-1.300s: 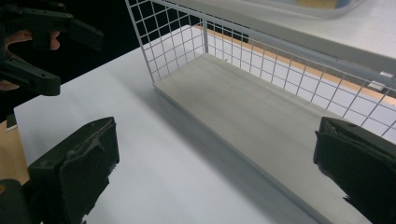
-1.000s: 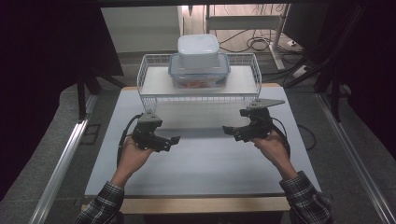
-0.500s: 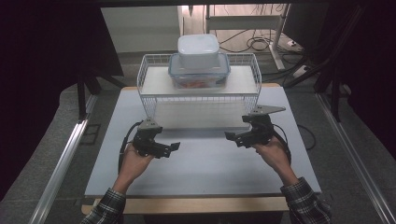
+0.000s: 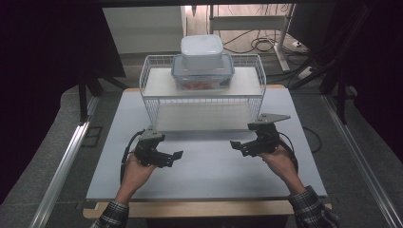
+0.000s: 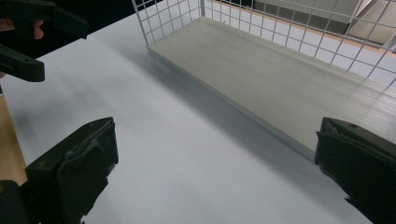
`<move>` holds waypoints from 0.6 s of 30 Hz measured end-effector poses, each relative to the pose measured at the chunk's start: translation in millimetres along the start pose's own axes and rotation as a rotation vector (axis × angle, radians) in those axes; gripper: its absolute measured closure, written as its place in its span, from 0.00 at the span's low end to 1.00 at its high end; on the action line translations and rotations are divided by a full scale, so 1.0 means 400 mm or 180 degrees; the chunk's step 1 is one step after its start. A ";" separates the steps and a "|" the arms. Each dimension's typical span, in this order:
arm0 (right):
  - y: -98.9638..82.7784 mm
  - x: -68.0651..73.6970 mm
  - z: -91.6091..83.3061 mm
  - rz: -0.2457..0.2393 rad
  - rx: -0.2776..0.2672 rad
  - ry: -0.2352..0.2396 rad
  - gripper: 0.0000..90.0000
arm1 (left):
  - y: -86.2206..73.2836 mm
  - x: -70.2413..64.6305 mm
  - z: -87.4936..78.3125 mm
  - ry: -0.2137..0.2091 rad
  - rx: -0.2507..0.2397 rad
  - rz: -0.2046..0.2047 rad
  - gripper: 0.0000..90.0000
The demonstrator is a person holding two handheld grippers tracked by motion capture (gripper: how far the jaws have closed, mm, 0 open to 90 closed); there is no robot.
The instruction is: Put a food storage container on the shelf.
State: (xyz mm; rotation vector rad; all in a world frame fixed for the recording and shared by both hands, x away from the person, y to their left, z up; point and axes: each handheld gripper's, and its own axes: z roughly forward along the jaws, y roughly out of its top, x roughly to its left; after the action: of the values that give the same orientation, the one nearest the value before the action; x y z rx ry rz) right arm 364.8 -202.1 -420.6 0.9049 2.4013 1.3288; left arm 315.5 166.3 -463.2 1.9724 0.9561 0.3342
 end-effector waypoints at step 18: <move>-0.056 0.008 -0.011 0.0024 0.0025 -0.0034 0.00 | -0.052 -0.015 0.001 -0.0011 0.0048 -0.0029 0.03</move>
State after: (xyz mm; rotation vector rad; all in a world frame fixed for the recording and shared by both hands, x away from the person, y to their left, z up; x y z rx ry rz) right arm 351.4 -211.9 -436.5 0.9220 2.3990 1.3148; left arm 301.6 167.8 -479.5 1.9812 0.9677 0.3192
